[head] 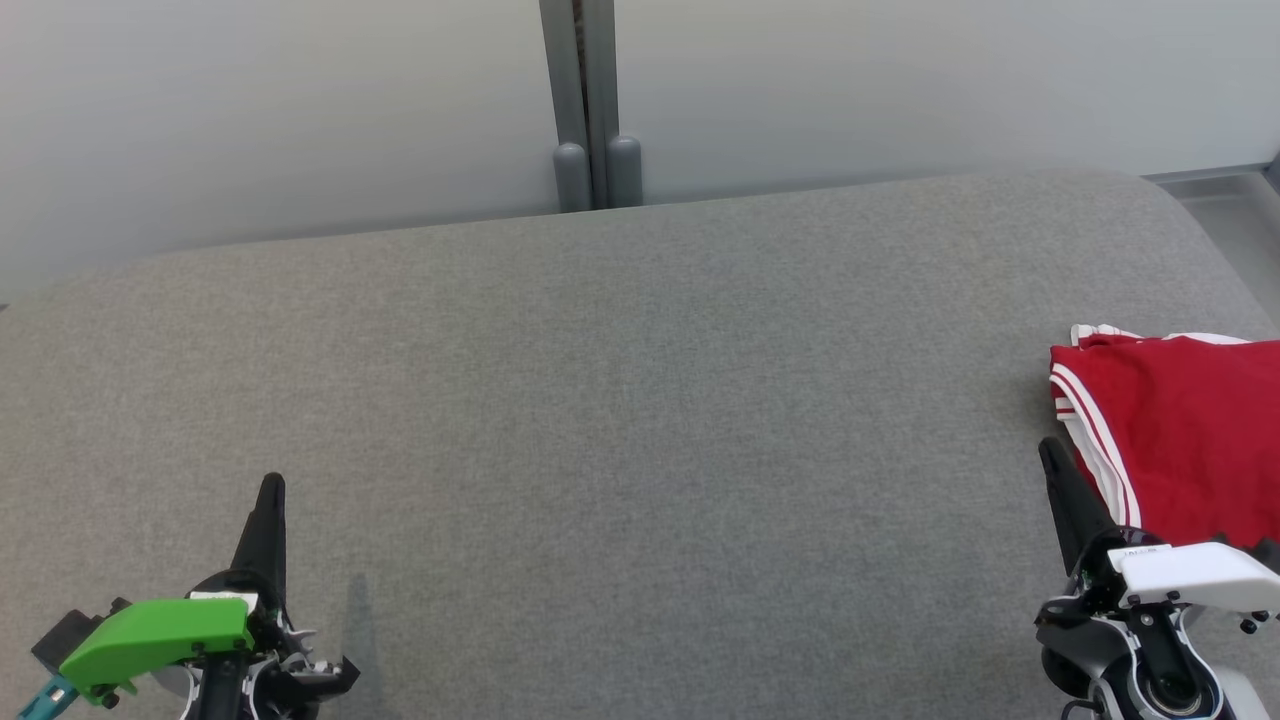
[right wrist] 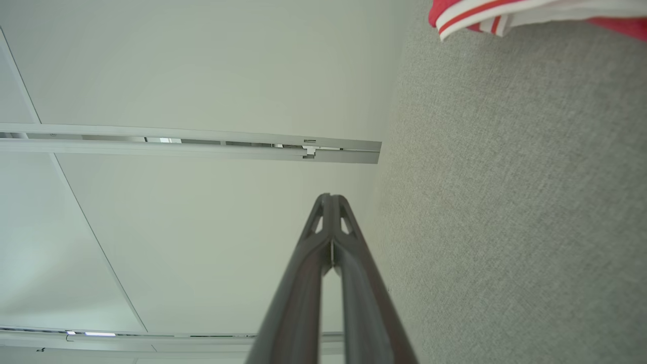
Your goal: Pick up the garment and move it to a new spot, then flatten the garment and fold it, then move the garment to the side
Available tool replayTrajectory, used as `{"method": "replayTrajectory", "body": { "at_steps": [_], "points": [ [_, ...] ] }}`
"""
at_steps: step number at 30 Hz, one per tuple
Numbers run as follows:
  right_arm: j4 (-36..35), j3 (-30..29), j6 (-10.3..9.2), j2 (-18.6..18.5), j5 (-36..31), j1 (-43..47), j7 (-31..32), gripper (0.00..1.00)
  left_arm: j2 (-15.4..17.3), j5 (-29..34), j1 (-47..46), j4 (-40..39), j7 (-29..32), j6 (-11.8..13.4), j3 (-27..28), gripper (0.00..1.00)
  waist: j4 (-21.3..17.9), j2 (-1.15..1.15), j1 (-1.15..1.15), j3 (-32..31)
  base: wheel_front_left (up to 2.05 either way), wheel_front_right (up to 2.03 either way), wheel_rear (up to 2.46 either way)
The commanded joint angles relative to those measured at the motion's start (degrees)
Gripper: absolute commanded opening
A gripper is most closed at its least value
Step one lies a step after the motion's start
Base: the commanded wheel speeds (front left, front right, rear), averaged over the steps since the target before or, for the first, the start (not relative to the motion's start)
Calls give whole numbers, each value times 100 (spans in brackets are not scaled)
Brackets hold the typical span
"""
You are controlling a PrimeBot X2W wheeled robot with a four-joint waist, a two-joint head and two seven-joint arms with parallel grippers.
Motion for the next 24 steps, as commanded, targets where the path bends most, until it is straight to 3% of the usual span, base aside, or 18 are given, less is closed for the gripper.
{"method": "replayTrajectory", "body": {
  "at_steps": [1,24],
  "points": [
    [-44,-22,-4,-35,122,50,43,0,43,-121,-119,-28,32,-43,30,0,0,0,0,1,0,0,0],
    [-65,-34,-3,-34,314,57,93,0,42,-319,-119,-32,96,-52,38,0,-3,0,0,6,0,0,0]
  ]
}}
